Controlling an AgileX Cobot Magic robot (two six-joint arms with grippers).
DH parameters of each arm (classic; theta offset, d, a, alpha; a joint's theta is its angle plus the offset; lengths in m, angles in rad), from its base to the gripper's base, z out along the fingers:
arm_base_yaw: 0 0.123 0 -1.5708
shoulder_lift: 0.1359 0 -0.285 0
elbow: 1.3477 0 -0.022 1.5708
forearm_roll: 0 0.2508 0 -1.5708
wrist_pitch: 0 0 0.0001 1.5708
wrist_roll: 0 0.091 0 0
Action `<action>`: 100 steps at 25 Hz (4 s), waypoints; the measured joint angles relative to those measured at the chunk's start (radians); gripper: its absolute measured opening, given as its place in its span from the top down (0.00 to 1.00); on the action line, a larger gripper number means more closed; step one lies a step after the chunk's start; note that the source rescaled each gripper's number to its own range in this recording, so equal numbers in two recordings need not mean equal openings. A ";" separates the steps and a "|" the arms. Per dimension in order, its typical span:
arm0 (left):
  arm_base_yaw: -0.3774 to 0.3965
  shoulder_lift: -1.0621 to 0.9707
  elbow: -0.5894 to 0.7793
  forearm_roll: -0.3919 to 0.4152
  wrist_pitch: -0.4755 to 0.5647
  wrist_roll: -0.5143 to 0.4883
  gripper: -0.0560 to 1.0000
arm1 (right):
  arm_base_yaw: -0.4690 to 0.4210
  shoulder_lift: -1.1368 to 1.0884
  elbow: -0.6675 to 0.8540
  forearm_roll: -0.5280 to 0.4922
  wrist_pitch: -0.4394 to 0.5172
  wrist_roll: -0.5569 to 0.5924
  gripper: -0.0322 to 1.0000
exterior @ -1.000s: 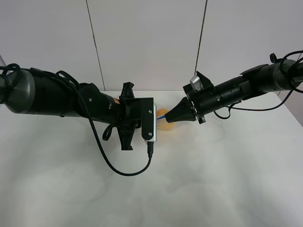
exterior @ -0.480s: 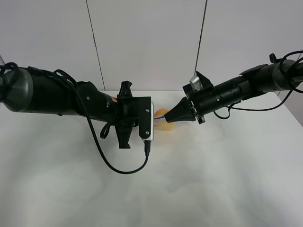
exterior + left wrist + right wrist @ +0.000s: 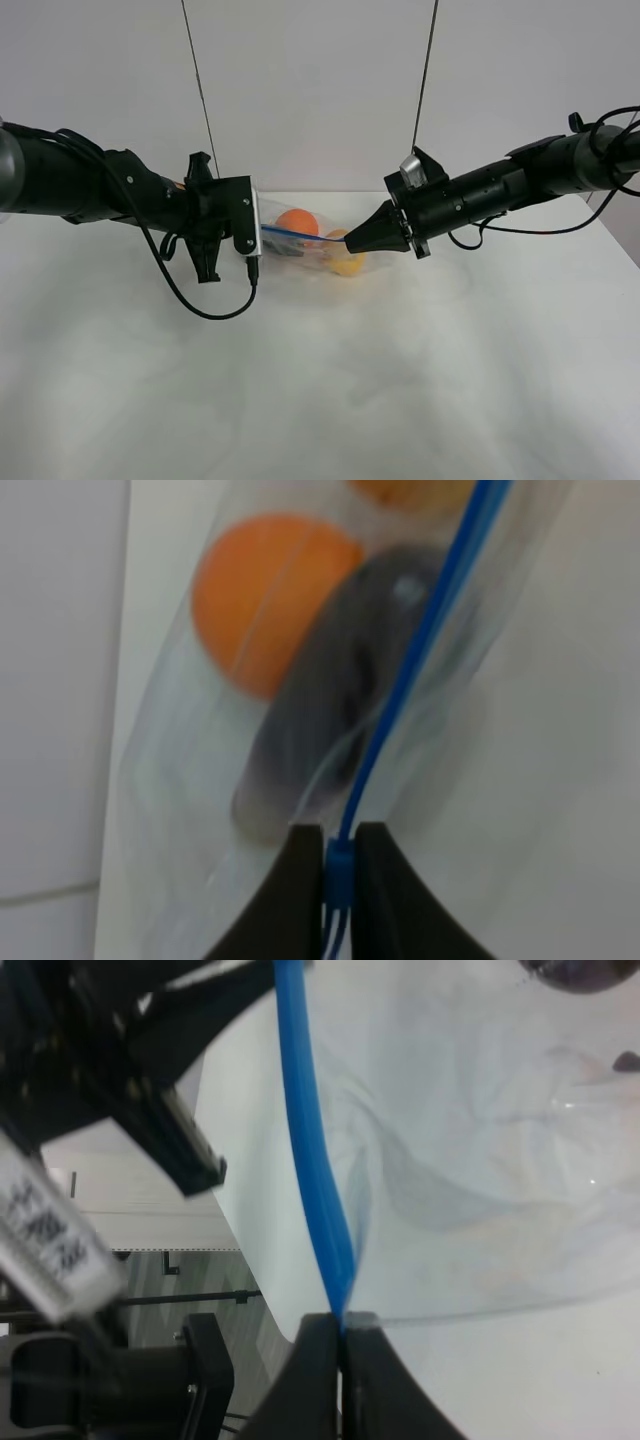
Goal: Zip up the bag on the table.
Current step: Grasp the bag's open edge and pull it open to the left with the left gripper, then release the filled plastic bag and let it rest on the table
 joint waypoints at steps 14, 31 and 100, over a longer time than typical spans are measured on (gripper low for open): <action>0.180 0.000 0.000 0.000 -0.037 0.026 0.95 | 0.000 0.000 0.000 0.004 0.000 0.000 0.97; 0.226 0.000 0.000 0.000 -0.055 0.028 0.95 | 0.000 0.000 0.000 -0.017 0.003 0.000 0.97; 0.374 0.000 -0.267 -0.137 0.290 -0.872 0.00 | 0.000 0.000 -0.003 -0.041 0.007 0.000 0.97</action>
